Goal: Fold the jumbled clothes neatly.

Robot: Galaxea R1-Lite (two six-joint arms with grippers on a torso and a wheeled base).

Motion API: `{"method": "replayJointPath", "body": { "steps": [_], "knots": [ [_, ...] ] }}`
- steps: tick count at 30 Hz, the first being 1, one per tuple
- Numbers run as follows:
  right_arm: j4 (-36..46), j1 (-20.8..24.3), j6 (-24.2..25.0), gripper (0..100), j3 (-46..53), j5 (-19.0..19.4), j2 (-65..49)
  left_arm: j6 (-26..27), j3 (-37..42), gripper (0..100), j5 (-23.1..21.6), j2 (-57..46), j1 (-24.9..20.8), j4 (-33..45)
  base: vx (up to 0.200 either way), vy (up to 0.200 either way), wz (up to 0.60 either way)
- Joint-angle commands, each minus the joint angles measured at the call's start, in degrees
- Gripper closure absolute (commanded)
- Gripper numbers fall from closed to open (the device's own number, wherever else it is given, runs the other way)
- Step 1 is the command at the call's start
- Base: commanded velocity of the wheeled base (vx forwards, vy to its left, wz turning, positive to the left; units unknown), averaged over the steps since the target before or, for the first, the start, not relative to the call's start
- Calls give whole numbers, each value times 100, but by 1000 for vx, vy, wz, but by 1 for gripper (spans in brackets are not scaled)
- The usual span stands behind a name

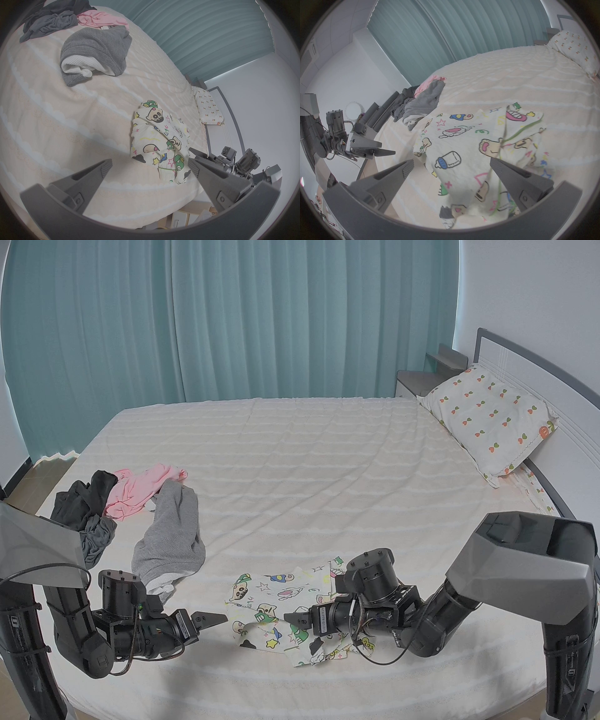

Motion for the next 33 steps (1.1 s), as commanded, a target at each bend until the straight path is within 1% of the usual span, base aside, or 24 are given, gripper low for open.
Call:
{"method": "replayJointPath", "body": {
  "steps": [1, 4, 5, 11, 12, 18, 20, 22, 32, 33],
  "knots": [
    [19, 125, 56, 0, -78, 24, 327, -5, -2, 0, 14, 26, -12, -2, 0, 0, 0],
    [63, 125, 56, 0, -61, 15, 318, -5, -2, 0, 14, 26, -12, -2, 0, 0, 0],
    [195, 125, 74, 0, -34, -29, 292, -5, -2, 0, 14, 26, -12, -2, 0, 0, 0],
    [151, 196, 30, 0, 62, -143, 266, -5, -2, 0, 14, 26, -12, -2, 0, 0, 0],
    [151, 204, 21, 100, 18, -249, 275, -5, -2, 0, 14, 26, -12, -2, 0, 0, 0],
    [142, 196, -40, 100, 71, -486, 231, -5, -2, 0, 14, 26, -12, -2, 0, 0, 0],
    [142, 196, -67, 100, 97, -688, 169, -5, -2, 0, 14, 26, -12, -2, 0, 0, 0],
    [142, 204, -93, 100, 176, -811, 90, -5, -2, 0, 14, 26, -12, -2, 0, 0, 0],
    [133, 134, -427, 100, 774, -829, -666, -5, -2, 0, 14, 26, -12, -2, 0, 0, 0],
    [142, 73, -559, 100, 915, -794, -833, -5, -2, 0, 14, 26, -12, -2, 0, 0, 0]
  ]
}}
